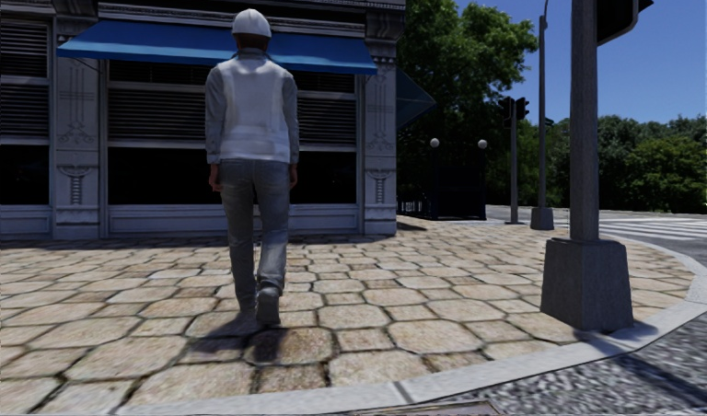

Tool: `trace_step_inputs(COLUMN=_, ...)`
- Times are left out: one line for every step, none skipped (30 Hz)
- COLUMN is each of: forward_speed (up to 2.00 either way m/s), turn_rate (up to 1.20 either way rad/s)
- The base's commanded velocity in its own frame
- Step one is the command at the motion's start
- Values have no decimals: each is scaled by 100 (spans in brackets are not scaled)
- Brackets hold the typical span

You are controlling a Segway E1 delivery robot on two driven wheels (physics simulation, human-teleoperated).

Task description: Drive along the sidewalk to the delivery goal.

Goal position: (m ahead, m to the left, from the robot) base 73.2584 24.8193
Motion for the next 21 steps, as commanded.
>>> trace_step_inputs(forward_speed=113, turn_rate=-18)
trace_step_inputs(forward_speed=113, turn_rate=-18)
trace_step_inputs(forward_speed=113, turn_rate=-18)
trace_step_inputs(forward_speed=113, turn_rate=-18)
trace_step_inputs(forward_speed=113, turn_rate=-20)
trace_step_inputs(forward_speed=113, turn_rate=-22)
trace_step_inputs(forward_speed=113, turn_rate=-22)
trace_step_inputs(forward_speed=113, turn_rate=-22)
trace_step_inputs(forward_speed=113, turn_rate=-22)
trace_step_inputs(forward_speed=113, turn_rate=-22)
trace_step_inputs(forward_speed=113, turn_rate=-22)
trace_step_inputs(forward_speed=113, turn_rate=-23)
trace_step_inputs(forward_speed=113, turn_rate=-23)
trace_step_inputs(forward_speed=113, turn_rate=-23)
trace_step_inputs(forward_speed=113, turn_rate=-23)
trace_step_inputs(forward_speed=113, turn_rate=-23)
trace_step_inputs(forward_speed=113, turn_rate=-23)
trace_step_inputs(forward_speed=113, turn_rate=-23)
trace_step_inputs(forward_speed=113, turn_rate=-23)
trace_step_inputs(forward_speed=113, turn_rate=-23)
trace_step_inputs(forward_speed=113, turn_rate=-23)
